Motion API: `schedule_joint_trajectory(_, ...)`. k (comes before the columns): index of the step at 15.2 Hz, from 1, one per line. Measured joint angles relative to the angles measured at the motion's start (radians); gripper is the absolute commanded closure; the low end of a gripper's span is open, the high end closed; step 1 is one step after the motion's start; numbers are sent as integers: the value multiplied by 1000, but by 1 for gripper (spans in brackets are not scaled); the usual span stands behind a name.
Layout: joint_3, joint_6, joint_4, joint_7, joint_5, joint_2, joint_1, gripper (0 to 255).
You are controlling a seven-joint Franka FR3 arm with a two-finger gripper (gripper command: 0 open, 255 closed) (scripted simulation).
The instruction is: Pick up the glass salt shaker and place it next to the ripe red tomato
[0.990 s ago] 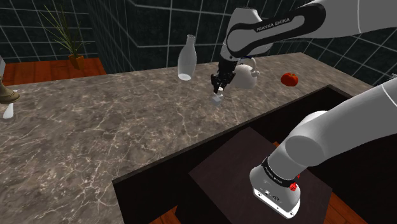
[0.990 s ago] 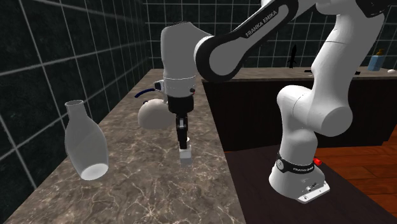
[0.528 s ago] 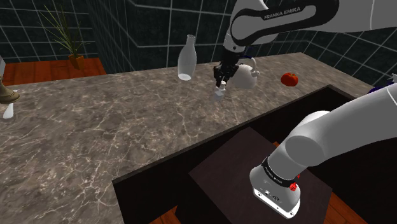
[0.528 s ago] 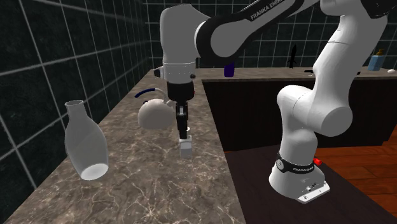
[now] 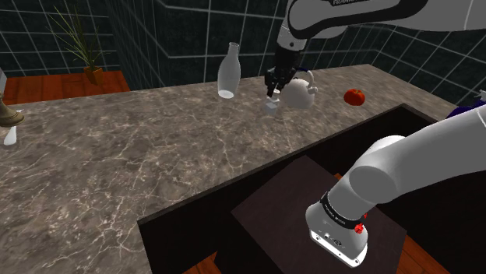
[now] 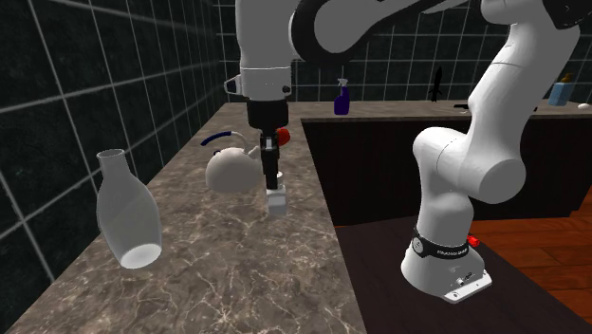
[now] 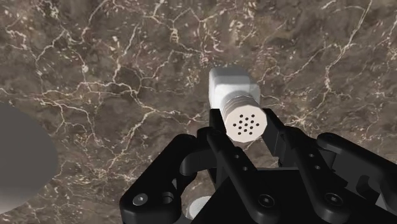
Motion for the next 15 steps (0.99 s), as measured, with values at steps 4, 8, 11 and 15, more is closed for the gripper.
schedule_joint_trajectory(4,2,-56,42,2,1,-14,1,255)
schedule_joint_trajectory(8,2,-112,91,2,1,-21,1,255)
schedule_joint_trajectory(11,3,-145,122,2,1,-24,1,255)
schedule_joint_trajectory(15,-48,-157,115,-65,-25,-43,-28,255)
